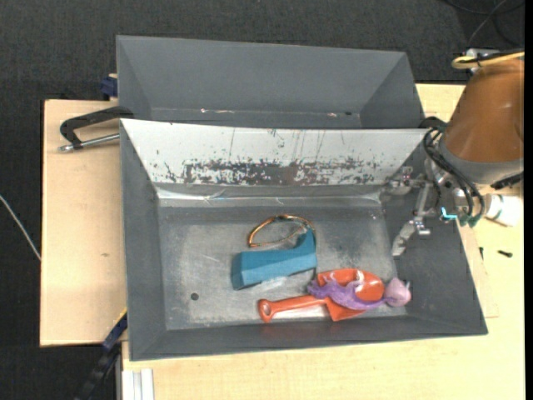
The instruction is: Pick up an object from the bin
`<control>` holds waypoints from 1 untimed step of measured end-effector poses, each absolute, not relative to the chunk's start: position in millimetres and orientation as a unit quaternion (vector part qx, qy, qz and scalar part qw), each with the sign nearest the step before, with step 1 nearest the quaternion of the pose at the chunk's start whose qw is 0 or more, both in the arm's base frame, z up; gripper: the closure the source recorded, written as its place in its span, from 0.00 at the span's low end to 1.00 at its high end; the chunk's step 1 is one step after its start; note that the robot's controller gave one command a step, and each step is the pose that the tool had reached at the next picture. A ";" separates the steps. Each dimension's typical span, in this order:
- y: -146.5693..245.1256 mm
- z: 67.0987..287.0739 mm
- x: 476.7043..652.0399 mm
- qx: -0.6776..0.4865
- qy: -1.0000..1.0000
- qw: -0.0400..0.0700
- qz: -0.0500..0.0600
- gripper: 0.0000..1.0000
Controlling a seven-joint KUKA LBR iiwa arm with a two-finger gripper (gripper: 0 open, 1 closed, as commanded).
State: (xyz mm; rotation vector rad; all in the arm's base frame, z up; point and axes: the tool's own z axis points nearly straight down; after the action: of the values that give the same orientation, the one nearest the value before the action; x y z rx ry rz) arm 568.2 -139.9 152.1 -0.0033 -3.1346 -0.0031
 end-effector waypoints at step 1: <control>-139.5 156.5 570.1 0.000 -1.000 0.000 0.000 0.00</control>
Offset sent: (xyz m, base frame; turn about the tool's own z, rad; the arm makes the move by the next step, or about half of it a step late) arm -0.0561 0.0370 0.0214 -0.1432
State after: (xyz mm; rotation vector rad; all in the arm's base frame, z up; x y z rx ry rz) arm 570.1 -139.5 156.5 -0.0007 -3.1423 -0.0007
